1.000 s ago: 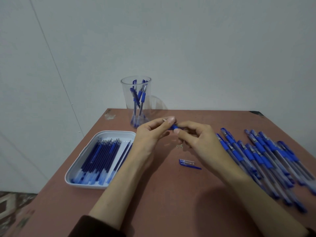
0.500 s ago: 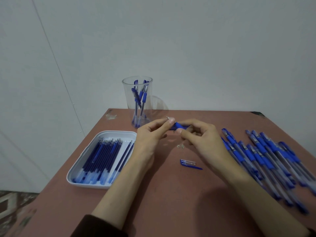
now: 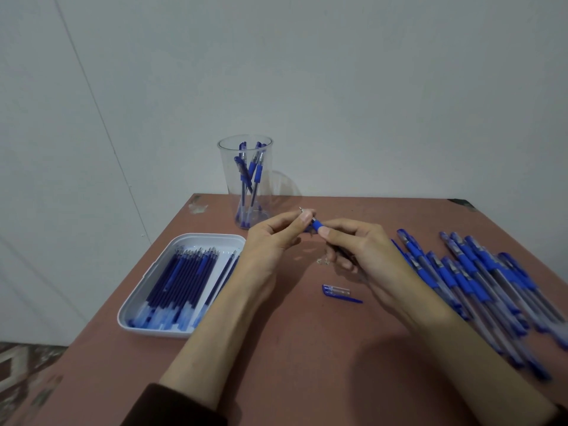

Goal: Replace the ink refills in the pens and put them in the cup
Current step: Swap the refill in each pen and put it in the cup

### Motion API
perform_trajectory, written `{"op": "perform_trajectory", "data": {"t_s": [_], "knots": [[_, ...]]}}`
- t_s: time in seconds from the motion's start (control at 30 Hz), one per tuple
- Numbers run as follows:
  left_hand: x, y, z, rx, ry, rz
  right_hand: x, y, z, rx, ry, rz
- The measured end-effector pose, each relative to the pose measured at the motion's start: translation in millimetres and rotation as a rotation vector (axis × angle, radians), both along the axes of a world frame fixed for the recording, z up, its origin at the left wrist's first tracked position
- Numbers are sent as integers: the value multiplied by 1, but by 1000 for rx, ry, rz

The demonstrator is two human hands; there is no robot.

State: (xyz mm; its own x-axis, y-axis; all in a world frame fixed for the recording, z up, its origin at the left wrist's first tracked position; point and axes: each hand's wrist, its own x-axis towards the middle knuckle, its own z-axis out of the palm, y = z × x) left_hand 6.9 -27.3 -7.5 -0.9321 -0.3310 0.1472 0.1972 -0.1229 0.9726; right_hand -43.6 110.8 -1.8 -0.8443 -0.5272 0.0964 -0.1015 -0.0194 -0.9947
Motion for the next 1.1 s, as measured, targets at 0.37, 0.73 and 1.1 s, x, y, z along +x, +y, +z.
{"op": "perform_trajectory", "data": {"t_s": [0.37, 0.73, 1.1], "knots": [[5, 3, -8, -1065, -167, -259, -22, 11, -3, -45, 77, -373], [-6, -14, -12, -564, -91, 202, -22, 15, -8, 554, 873, -485], [-3, -11, -8, -582, -64, 222, -23, 18, -14, 670, 1055, -449]]}}
